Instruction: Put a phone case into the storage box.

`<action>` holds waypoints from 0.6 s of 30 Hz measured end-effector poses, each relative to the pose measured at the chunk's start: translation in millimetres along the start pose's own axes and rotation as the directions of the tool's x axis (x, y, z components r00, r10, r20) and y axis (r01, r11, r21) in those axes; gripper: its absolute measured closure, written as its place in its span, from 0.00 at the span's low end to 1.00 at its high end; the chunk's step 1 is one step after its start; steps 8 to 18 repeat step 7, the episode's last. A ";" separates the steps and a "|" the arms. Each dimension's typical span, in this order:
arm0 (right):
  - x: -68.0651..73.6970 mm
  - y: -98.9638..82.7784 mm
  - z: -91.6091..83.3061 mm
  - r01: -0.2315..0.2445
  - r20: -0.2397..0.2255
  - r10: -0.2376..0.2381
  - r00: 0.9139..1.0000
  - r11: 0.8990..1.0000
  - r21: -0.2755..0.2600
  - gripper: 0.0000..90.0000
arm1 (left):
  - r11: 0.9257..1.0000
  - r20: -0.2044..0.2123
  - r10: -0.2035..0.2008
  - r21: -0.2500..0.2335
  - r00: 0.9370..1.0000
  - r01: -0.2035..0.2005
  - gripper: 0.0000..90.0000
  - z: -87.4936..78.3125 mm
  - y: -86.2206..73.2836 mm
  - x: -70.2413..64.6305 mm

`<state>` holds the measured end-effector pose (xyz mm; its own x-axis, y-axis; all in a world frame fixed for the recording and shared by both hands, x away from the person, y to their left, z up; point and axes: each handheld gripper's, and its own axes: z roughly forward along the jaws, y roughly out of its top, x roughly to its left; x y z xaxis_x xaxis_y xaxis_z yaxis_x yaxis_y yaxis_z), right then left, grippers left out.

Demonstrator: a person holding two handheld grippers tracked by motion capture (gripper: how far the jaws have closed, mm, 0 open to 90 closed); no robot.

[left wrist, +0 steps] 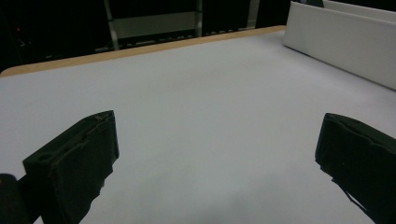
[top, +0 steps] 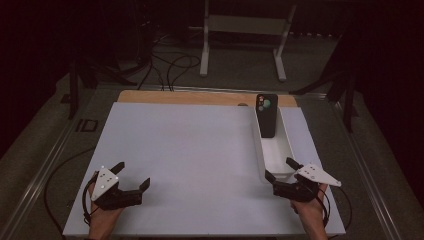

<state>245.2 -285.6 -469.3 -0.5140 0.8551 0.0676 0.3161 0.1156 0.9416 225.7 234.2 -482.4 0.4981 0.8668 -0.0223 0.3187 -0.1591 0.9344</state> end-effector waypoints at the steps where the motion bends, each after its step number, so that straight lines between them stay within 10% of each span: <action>1: 0.2 -1.9 -1.1 0.005 0.001 -0.005 1.000 1.000 0.000 0.09 | 1.000 0.001 0.000 -0.001 1.000 0.000 0.00 -0.2 0.1 -0.3; 18: -1.3 -5.5 -5.3 -0.014 0.004 0.014 1.000 1.000 -0.005 0.09 | 1.000 0.003 0.003 0.001 1.000 -0.003 0.00 0.7 0.6 -0.4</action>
